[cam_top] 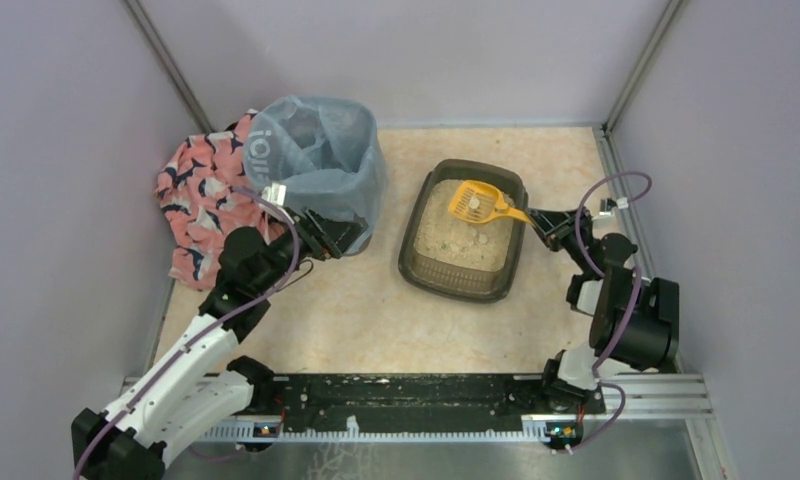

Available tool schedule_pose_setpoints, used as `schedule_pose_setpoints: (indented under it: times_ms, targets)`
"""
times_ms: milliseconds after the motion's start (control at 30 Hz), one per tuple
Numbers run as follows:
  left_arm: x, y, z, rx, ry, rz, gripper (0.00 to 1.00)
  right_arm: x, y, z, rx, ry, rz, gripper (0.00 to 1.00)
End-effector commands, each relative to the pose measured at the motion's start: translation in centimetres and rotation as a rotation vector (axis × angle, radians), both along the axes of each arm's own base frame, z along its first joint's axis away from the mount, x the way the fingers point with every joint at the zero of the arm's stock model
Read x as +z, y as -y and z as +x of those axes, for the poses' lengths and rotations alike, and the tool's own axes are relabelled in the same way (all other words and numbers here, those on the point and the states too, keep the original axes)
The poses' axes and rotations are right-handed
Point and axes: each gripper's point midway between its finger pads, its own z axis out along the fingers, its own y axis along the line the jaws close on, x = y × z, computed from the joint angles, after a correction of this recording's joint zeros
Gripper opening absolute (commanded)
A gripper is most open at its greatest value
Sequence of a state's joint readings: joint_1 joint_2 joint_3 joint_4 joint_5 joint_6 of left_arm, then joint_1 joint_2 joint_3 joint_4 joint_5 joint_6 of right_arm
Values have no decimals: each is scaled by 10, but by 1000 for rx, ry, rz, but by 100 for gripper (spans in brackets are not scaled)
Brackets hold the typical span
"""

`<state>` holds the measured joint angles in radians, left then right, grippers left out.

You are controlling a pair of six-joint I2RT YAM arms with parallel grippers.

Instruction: Clean the litter box

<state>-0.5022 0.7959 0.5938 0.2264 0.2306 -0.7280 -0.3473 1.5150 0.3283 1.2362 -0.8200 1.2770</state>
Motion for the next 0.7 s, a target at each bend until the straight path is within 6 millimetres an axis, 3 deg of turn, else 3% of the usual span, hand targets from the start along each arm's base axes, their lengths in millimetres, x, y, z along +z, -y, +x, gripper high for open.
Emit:
schedule_pose_setpoints:
  times_ms: [0, 100, 200, 300, 367, 400, 467, 567, 667]
  targets:
    - [20, -2, -2, 6, 55, -8, 99, 28, 21, 1, -79, 114, -60, 0]
    - [19, -2, -4, 4, 55, -16, 99, 26, 1, 4, 9, 101, -106, 0]
    - [20, -5, -3, 17, 55, 2, 99, 16, 22, 4, -114, 45, -113, 0]
    - [20, -13, -5, 57, 73, 21, 99, 12, 1, 10, -5, 1, -199, 0]
    - [21, -20, -6, 85, 83, 32, 99, 20, 23, 10, -97, 12, -181, 0]
    - [21, -22, -7, 90, 85, 39, 99, 21, 23, 11, -93, 12, -191, 0]
    - [22, -24, -10, 96, 91, 42, 99, 23, 4, 13, 2, 3, -217, 0]
    - [22, -27, -10, 104, 98, 55, 99, 26, 18, 9, -74, 4, -176, 0]
    - [28, -29, -13, 110, 102, 54, 99, 47, 5, 3, -8, 56, -120, 0]
